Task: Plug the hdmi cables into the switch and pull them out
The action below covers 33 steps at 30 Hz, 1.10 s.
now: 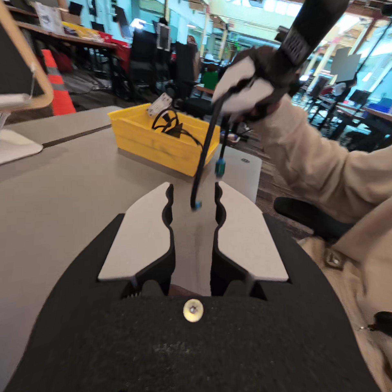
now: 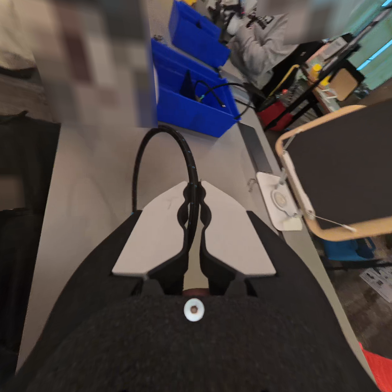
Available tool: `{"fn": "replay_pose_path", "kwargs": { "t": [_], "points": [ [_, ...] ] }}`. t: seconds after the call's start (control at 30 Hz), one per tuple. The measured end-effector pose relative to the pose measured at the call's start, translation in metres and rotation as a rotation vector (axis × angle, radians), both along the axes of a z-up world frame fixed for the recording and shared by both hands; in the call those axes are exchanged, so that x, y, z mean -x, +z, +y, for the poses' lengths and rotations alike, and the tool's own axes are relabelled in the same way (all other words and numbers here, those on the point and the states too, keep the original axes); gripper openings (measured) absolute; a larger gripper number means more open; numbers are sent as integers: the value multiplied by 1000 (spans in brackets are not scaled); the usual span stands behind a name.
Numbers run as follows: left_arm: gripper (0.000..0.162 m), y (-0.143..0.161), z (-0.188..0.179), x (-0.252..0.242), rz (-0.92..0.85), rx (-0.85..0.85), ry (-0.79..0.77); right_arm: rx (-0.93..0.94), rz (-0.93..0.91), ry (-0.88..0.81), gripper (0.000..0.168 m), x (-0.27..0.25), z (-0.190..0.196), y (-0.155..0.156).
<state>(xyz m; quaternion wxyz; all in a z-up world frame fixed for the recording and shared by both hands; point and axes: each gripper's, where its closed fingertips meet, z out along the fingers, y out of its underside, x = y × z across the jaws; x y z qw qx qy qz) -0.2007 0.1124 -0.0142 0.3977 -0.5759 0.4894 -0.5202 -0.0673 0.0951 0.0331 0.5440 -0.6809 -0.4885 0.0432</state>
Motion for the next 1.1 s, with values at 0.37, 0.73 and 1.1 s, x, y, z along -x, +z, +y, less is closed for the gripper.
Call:
{"fn": "replay_pose_path", "kwargs": {
  "t": [0.37,0.73,1.1],
  "points": [
    [30,-98,-20,38,188,130,76,16,45,-337,6,-200,2,62],
    [30,-113,-26,32,255,136,46,446,30,-420,6,-266,40,-106],
    [30,-120,-27,34,294,107,40,178,-689,-395,2,-269,77,-142]
  ]
}}
